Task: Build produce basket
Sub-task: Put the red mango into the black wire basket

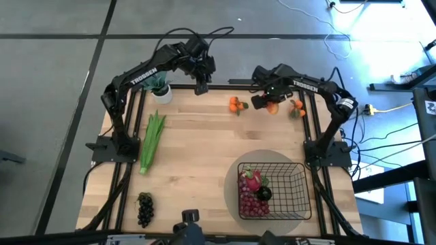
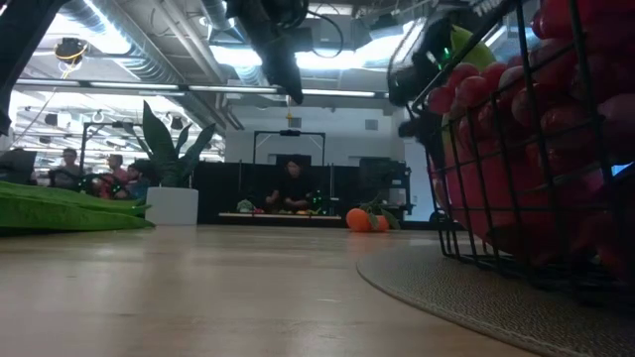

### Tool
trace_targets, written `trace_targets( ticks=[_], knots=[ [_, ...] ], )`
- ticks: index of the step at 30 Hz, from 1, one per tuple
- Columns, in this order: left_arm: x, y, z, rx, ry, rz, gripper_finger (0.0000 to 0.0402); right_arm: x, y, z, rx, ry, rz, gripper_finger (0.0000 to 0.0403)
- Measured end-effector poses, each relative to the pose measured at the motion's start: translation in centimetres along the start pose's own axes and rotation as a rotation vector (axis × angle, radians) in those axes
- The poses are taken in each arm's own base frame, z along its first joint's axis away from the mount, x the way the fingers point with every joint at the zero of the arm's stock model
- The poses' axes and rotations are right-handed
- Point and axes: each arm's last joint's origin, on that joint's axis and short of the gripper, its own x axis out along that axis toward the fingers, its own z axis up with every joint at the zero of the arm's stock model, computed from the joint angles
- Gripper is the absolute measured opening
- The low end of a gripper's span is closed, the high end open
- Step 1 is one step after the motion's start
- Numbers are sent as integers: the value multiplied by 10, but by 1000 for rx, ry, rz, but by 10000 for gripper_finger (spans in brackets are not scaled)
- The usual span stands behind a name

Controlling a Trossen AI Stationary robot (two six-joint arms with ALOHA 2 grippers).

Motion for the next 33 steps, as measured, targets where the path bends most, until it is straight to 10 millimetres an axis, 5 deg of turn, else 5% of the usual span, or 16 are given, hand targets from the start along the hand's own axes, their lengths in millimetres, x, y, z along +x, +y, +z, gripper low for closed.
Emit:
trace_targets(
  ticks=[13,19,33],
  knots=[
    [-5,16,-12,15,-101,-224,71,-82,57,-55,-190,-17,-46,234],
    [-5,16,-13,80,-99,-231,71,-112,83,-96,-212,5,131,234],
    [-10,15,-18,115,-212,-454,71,-144,100,-204,-201,193,296,234]
  ],
)
